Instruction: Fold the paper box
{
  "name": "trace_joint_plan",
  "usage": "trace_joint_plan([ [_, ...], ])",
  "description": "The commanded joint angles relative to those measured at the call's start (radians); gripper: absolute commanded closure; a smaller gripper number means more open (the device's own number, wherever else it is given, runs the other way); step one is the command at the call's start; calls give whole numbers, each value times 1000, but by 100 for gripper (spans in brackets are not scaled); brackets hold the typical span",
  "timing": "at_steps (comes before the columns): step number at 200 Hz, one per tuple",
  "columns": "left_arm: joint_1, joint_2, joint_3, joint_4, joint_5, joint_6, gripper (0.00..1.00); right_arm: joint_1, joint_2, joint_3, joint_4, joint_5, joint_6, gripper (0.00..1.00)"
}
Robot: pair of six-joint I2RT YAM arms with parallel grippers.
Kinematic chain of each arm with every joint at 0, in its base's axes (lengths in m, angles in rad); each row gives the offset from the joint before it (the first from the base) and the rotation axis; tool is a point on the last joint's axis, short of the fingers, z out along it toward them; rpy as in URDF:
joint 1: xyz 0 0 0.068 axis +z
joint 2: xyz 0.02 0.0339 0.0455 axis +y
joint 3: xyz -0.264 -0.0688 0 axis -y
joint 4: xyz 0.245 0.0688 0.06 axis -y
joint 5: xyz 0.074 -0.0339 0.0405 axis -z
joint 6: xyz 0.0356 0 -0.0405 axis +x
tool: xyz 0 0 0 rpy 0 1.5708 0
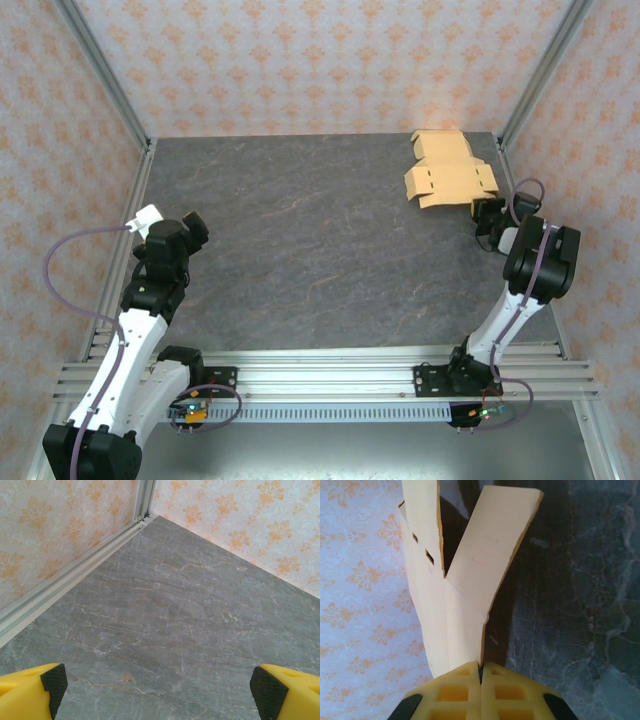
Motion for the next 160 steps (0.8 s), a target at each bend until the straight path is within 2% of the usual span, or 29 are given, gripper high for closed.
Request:
trace_joint_plan([
  [1, 1, -14, 1, 9, 47, -18, 5, 5, -107, -5, 34, -12, -66, 97],
  [23, 1, -9, -1, 12, 95, -61, 6, 31, -231, -42, -61, 19, -169, 99],
  [58, -2, 8, 3, 24, 203, -156, 5, 118, -487, -67, -294, 96, -416, 100],
  [82, -7, 50, 47, 2, 281, -185, 6, 198, -672, -37, -510, 204, -613, 100],
  [103, -8, 85, 75, -16, 320, -187, 6, 269, -776, -5, -628, 233, -740, 100],
  [128, -9, 108, 71, -5, 332, -182, 6, 401, -831, 35, -767, 313, -901, 100],
  [160, -10, 110, 31, 16, 345, -212, 6, 567, -759, 120, -915, 376, -1047, 100],
])
